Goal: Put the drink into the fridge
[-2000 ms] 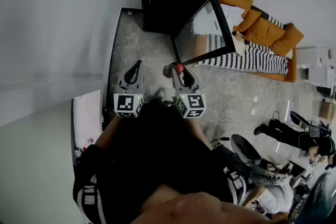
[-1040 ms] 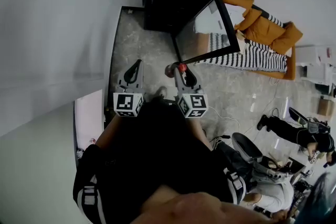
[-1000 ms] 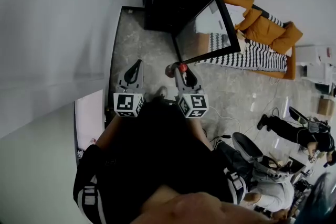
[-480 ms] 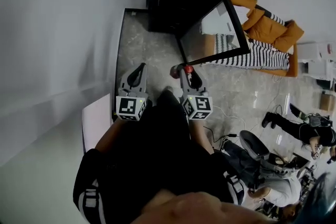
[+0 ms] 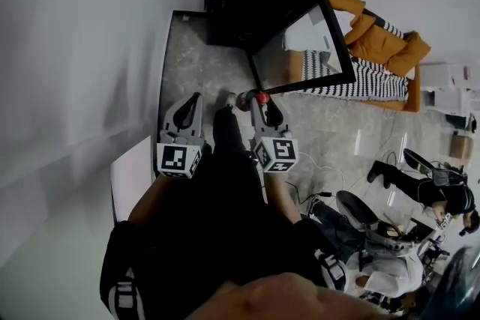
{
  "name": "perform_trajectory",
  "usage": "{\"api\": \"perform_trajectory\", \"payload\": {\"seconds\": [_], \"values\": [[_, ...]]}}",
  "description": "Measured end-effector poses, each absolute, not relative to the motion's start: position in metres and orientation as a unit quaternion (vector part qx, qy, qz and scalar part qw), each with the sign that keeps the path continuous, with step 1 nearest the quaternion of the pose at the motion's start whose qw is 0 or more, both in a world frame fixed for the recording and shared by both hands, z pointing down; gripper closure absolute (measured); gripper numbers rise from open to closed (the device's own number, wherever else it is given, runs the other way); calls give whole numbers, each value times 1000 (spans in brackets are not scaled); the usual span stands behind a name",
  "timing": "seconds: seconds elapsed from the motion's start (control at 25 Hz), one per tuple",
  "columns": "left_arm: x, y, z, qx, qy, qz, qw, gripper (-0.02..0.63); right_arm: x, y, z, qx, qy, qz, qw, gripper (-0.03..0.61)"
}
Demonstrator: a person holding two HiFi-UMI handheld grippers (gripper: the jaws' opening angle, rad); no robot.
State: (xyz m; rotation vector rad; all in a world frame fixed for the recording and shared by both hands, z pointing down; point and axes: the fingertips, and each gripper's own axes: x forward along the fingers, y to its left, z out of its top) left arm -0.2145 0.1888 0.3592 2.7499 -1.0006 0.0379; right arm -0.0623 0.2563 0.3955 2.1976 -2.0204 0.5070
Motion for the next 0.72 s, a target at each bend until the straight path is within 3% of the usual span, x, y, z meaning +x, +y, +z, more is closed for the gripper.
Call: {"api": "perform_trajectory", "payload": {"seconds": [0.72], "values": [[-158, 127, 376, 929, -353, 19, 110, 609, -11, 182, 407, 707, -684, 167, 61, 453]]}}
